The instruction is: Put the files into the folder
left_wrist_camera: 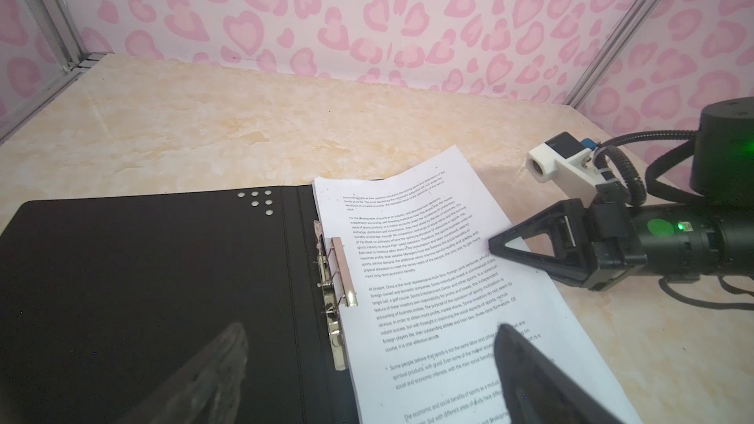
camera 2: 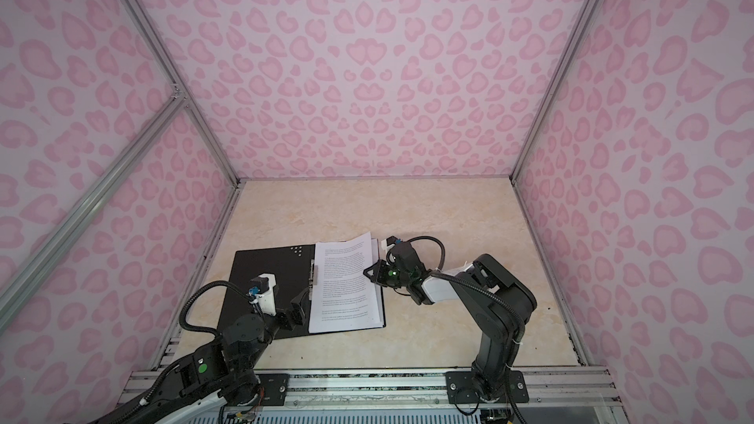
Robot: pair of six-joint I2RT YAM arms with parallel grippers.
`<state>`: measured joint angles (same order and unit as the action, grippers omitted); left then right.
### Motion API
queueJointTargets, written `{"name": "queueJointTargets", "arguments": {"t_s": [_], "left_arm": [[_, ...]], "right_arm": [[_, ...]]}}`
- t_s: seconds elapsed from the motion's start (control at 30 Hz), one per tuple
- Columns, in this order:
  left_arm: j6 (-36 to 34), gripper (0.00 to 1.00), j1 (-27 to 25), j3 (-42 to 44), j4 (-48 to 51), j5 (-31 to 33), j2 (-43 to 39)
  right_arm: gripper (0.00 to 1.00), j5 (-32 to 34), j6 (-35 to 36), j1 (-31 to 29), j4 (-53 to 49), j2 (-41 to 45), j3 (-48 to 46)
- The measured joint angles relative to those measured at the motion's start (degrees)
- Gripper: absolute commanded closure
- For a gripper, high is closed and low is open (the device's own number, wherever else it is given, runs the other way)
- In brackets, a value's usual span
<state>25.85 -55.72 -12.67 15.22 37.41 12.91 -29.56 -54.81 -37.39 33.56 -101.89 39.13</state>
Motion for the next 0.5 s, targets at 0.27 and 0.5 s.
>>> {"name": "queueJointTargets", "arguments": {"t_s": [0.27,0.5], "left_arm": [[0.0,0.04,0.0,-0.5,-0.1,-0.9,1.0],[0.3,0.04,0.0,-1.0,-0.1,-1.6,2.9]], "right_arm": [[0.47,0.3,0.7,-0.1,-1.6,0.7,0.1],[0.03,5.7,7.3,-0.5,-12.4,6.5,2.8]]}}
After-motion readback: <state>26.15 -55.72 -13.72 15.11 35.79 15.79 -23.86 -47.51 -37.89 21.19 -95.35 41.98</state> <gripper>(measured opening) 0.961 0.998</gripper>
